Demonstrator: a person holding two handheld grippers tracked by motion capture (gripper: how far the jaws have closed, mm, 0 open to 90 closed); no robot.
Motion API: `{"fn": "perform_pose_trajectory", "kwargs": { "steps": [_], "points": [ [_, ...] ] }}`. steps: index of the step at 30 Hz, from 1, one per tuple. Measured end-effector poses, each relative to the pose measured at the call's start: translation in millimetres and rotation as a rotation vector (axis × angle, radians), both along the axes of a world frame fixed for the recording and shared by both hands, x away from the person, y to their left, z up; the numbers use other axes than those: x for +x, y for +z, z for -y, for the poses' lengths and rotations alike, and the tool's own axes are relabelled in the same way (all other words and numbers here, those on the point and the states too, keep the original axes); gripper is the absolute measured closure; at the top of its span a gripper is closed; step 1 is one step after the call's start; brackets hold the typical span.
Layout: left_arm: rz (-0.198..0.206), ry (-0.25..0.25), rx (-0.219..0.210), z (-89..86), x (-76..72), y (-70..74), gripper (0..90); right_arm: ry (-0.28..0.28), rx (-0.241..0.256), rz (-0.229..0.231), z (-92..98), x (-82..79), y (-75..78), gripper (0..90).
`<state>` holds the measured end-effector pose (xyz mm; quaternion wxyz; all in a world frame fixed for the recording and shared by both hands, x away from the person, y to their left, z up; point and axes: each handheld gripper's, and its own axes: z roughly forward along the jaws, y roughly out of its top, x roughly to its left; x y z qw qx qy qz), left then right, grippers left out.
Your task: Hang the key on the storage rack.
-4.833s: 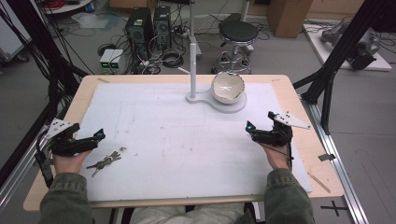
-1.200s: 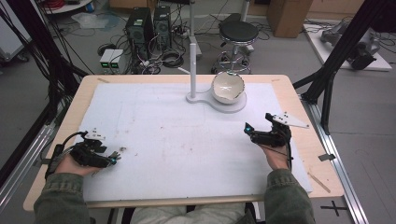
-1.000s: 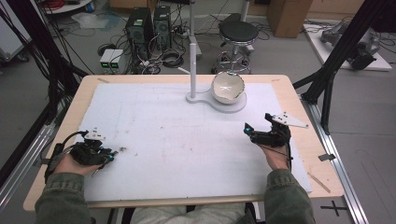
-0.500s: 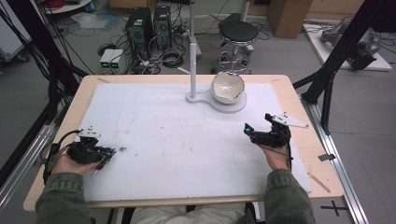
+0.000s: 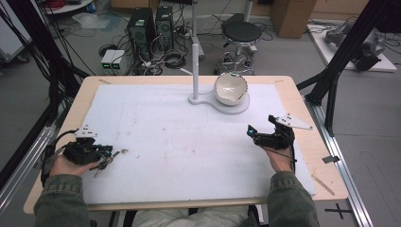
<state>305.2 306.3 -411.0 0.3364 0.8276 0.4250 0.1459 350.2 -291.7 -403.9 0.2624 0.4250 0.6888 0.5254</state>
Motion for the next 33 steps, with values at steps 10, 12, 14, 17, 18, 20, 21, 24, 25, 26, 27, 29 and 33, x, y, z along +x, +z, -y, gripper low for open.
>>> {"fn": "perform_pose_trajectory", "kwargs": {
  "steps": [10,12,14,17,18,20,21,24,25,26,27,29,33],
  "points": [
    [0.040,0.006,-0.038,0.1,-2.6,8.6,80.7,0.000,0.000,0.003,0.5,-0.2,0.2,0.7],
    [0.047,0.007,-0.048,-1.1,-3.2,9.9,80.7,-0.002,0.005,0.001,0.6,-0.7,0.5,0.7],
    [0.058,0.013,-0.066,-1.7,-3.7,11.2,80.7,-0.003,0.005,0.004,1.1,-0.4,0.5,0.6],
    [0.081,0.015,-0.090,-2.4,-4.6,16.0,80.8,-0.005,0.013,-0.001,1.9,-1.4,1.1,0.6],
    [0.081,0.015,-0.090,-2.4,-4.6,16.0,80.8,-0.005,0.013,-0.001,1.9,-1.4,1.1,0.6],
    [0.093,0.020,-0.103,-2.0,-5.1,18.2,80.8,-0.008,0.017,-0.002,2.5,-1.9,1.3,0.6],
    [0.097,0.017,-0.102,-2.4,-5.3,19.4,80.8,-0.009,0.015,0.006,3.5,-1.8,1.2,0.6],
    [0.112,0.024,-0.119,-2.6,-5.6,21.9,80.8,-0.009,0.022,0.003,4.1,-2.4,1.3,0.6],
    [0.115,0.024,-0.126,-3.0,-5.5,22.7,80.8,-0.011,0.025,-0.002,4.4,-2.8,1.3,0.6],
    [0.115,0.024,-0.126,-3.0,-5.5,22.7,80.8,-0.011,0.025,-0.002,4.4,-2.8,1.3,0.6],
    [0.117,0.028,-0.132,-2.6,-5.4,22.9,80.8,-0.014,0.028,0.005,4.8,-3.0,1.3,0.7],
    [0.121,0.025,-0.128,-2.6,-4.5,24.8,80.8,-0.014,0.030,0.001,5.2,-3.8,1.5,0.6],
    [0.122,0.017,-0.137,-1.1,-3.8,27.8,80.8,-0.017,0.035,0.003,5.8,-3.9,1.6,0.6]
  ]
}}
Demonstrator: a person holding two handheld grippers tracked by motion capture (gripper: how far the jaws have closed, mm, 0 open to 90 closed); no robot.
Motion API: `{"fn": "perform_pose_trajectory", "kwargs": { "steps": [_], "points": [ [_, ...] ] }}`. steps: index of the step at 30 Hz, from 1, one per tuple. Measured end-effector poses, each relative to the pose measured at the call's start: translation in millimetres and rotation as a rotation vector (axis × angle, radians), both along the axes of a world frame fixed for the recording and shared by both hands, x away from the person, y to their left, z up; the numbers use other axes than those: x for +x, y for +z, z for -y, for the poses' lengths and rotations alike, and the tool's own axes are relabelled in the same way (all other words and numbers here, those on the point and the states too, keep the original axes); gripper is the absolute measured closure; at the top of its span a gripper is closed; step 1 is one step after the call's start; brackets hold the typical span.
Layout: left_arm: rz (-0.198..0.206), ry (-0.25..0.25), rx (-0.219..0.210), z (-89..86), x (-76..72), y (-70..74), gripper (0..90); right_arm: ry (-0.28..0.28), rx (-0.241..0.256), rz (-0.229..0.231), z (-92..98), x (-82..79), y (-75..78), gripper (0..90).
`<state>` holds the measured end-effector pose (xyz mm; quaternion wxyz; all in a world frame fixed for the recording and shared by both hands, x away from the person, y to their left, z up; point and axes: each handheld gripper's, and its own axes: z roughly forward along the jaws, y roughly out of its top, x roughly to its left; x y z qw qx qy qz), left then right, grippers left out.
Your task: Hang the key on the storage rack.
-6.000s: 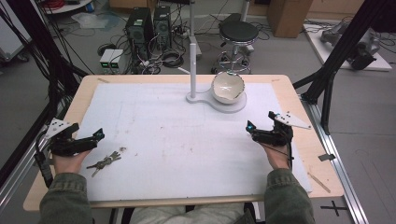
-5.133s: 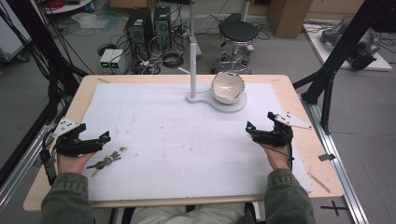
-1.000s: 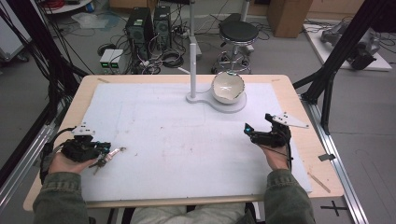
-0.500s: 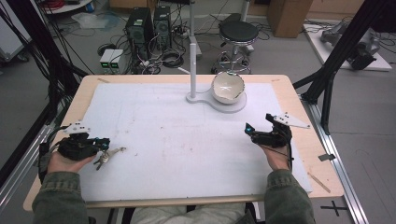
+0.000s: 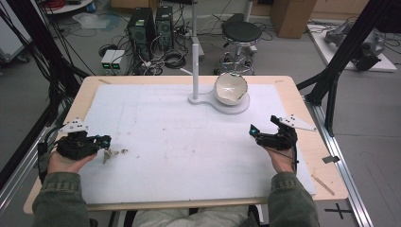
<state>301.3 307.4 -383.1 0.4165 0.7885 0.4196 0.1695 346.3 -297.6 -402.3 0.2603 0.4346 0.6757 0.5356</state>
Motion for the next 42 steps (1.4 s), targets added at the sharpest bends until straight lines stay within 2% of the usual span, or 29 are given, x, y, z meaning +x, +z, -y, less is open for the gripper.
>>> {"fn": "perform_pose_trajectory", "kwargs": {
  "steps": [6,11,17,24,31,42],
  "points": [
    [0.018,-0.008,-0.016,4.8,1.6,8.0,80.8,0.001,0.002,0.003,0.9,0.2,-0.4,0.6],
    [0.026,-0.023,-0.014,8.4,5.5,13.0,80.8,0.001,0.003,0.000,0.1,-0.2,-0.3,0.6],
    [0.041,-0.030,-0.012,12.1,11.3,25.6,80.8,0.001,0.005,0.000,0.2,-0.5,-0.3,0.7],
    [0.058,-0.039,-0.058,12.5,19.6,37.9,80.8,-0.007,0.016,0.008,3.2,-1.0,0.6,0.7],
    [0.059,-0.034,-0.039,14.1,24.6,42.5,80.8,-0.012,0.021,0.009,4.4,-0.9,0.8,0.6],
    [0.091,-0.057,-0.021,25.7,32.1,58.9,80.8,-0.013,0.027,0.018,5.0,-2.0,1.7,0.6]
  ]
}}
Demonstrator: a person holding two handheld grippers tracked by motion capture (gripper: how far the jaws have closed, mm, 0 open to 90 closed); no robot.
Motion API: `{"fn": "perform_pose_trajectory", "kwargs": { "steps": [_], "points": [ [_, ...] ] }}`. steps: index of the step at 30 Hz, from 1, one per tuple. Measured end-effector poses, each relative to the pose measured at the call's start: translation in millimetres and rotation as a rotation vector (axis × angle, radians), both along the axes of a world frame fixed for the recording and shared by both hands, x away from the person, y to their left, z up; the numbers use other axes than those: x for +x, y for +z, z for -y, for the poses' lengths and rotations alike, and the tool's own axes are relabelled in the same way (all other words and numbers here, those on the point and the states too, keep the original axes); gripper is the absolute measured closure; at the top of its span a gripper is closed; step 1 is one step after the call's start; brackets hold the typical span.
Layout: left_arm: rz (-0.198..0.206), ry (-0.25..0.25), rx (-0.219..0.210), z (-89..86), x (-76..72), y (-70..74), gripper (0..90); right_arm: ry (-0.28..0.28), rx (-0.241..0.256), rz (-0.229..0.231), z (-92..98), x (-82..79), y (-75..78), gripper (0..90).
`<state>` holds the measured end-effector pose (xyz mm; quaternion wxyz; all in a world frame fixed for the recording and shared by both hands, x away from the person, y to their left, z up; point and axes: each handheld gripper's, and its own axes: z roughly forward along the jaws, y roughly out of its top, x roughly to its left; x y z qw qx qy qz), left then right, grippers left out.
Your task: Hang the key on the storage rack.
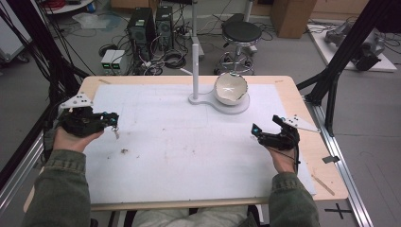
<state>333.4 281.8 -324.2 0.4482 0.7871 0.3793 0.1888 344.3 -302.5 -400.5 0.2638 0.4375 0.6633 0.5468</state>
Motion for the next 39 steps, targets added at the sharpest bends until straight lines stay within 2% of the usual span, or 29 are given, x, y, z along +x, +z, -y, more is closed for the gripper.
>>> {"fn": "perform_pose_trajectory", "kwargs": {
  "steps": [7,9,15,20,26,31,39],
  "points": [
    [0.010,-0.014,0.015,9.7,9.1,15.9,80.8,-0.003,0.009,-0.001,1.0,-0.7,0.5,0.6],
    [0.007,-0.015,0.006,12.5,12.1,20.4,80.8,-0.002,0.014,-0.002,1.2,-0.8,0.5,0.6],
    [0.031,-0.029,0.009,22.0,19.8,35.4,80.8,-0.004,0.020,-0.001,2.1,-1.4,1.0,0.6],
    [0.040,-0.057,0.031,30.1,30.3,51.2,80.8,-0.005,0.020,0.003,3.1,-1.2,1.0,0.6],
    [0.036,-0.060,0.051,36.0,42.3,62.4,80.8,-0.004,0.018,-0.001,2.5,-0.9,0.5,0.6],
    [0.046,-0.067,0.041,40.0,47.9,70.0,80.8,-0.001,0.016,-0.002,1.7,-0.8,0.0,0.6],
    [0.050,-0.081,0.053,51.5,58.4,79.0,80.8,0.001,0.017,-0.001,2.4,-1.2,0.1,0.6]
  ]
}}
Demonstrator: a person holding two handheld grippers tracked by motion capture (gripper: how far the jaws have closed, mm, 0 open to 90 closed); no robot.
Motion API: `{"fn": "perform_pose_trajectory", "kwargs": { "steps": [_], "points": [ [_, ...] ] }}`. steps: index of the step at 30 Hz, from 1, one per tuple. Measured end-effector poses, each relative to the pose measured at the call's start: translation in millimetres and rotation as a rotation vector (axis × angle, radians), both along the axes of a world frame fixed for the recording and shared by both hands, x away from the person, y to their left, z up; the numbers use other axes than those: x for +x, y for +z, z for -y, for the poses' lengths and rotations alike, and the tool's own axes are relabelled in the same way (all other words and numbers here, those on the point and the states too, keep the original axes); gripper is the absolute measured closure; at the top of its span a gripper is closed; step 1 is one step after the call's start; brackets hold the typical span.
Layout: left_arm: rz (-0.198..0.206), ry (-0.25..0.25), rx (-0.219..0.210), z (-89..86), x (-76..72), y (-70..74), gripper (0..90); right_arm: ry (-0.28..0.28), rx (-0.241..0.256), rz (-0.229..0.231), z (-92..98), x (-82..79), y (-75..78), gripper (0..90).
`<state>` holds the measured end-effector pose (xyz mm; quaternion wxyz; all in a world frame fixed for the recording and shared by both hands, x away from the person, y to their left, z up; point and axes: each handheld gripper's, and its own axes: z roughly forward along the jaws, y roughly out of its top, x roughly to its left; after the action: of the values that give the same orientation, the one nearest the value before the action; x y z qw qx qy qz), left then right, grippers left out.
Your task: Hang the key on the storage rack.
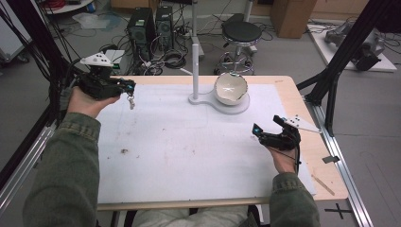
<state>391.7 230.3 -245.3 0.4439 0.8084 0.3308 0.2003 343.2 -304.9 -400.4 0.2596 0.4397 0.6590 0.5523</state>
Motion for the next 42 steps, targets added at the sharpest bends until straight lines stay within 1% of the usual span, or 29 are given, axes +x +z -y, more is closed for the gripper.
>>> {"fn": "perform_pose_trajectory", "kwargs": {
  "steps": [11,13,15,17,18,22,23,25,28,29,31,33,38,39,42],
  "points": [
    [-0.006,-0.010,0.000,19.0,18.1,1.4,80.8,0.001,0.010,-0.001,0.6,0.1,-0.2,0.6],
    [-0.003,-0.016,-0.007,22.9,21.1,2.3,80.8,-0.001,0.010,-0.001,0.6,0.2,-0.3,0.6],
    [-0.002,-0.020,0.000,27.4,23.9,3.6,80.8,0.002,0.010,-0.001,0.6,0.2,-0.5,0.6],
    [0.003,-0.033,0.001,34.4,27.8,5.9,80.8,0.002,0.011,-0.001,0.6,0.1,-0.4,0.6],
    [0.003,-0.033,0.001,34.4,27.8,5.9,80.8,0.002,0.011,-0.001,0.6,0.1,-0.4,0.6],
    [0.007,-0.042,0.001,44.3,32.9,7.9,80.8,0.002,0.013,0.001,1.1,0.0,-0.5,0.6],
    [0.008,-0.044,-0.006,47.9,36.0,8.4,80.8,0.000,0.017,-0.002,1.3,-0.6,-0.3,0.6],
    [0.006,-0.046,-0.014,49.2,37.9,8.2,80.8,0.000,0.019,-0.001,2.1,-0.8,-0.5,0.6],
    [0.004,-0.043,-0.006,53.6,43.1,7.6,80.8,0.001,0.021,0.000,2.7,-1.0,-0.4,0.6],
    [0.002,-0.044,-0.009,58.0,46.6,7.4,80.8,0.000,0.025,-0.006,2.8,-1.3,-0.7,0.6],
    [0.002,-0.047,-0.006,60.1,48.1,7.7,80.8,0.000,0.026,-0.003,3.2,-1.4,-0.8,0.6],
    [0.004,-0.053,-0.012,65.4,50.7,8.6,80.8,0.000,0.026,-0.001,3.8,-1.2,-0.8,0.6],
    [0.010,-0.077,0.008,78.0,56.2,12.7,80.8,0.000,0.031,-0.003,4.4,-1.5,-1.0,0.6],
    [0.013,-0.077,0.001,80.8,57.1,13.2,80.8,-0.001,0.031,-0.004,4.5,-1.6,-1.0,0.6],
    [0.017,-0.083,0.009,87.0,61.0,15.5,80.8,0.000,0.034,-0.006,4.3,-1.9,-1.3,0.6]
  ]
}}
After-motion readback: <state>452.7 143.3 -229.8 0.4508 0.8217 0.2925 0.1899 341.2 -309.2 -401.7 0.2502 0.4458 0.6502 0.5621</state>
